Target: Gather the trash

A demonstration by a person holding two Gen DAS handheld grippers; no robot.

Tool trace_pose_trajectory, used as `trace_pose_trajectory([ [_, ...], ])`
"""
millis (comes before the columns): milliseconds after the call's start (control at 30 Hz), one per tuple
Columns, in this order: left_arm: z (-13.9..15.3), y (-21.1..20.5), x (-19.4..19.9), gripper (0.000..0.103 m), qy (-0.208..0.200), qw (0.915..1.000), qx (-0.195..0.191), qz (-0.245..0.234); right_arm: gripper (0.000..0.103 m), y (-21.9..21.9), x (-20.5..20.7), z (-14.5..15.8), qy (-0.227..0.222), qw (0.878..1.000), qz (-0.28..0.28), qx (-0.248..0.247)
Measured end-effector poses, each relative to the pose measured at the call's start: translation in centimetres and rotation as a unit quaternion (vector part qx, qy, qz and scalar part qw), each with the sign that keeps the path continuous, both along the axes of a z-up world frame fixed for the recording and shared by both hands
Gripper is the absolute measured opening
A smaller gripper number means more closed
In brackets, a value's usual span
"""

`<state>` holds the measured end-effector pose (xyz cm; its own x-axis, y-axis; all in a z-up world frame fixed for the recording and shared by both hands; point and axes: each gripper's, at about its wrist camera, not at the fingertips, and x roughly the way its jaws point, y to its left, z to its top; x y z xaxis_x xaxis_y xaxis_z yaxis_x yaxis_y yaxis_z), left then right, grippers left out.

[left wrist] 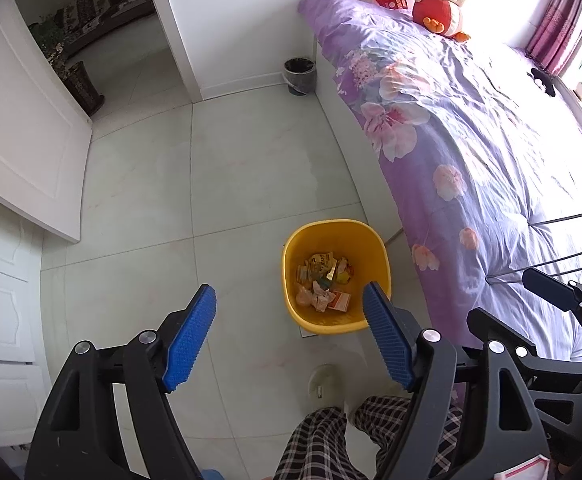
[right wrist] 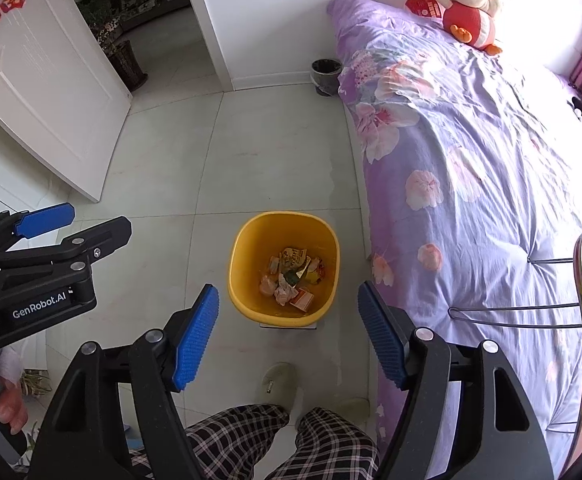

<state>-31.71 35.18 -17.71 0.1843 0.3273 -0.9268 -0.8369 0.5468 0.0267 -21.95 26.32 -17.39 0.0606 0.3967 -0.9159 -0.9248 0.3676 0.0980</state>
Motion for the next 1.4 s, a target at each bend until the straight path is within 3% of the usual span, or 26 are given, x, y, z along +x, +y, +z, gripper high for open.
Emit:
trace_pose_trajectory([
  [1400, 0.66, 0.13, 0.05, 0.077, -0.003, 1.0000, 0.002, 0.006, 0.075, 0.13, 0.55, 0.42, 0.000, 1.000, 0.000, 0.004],
])
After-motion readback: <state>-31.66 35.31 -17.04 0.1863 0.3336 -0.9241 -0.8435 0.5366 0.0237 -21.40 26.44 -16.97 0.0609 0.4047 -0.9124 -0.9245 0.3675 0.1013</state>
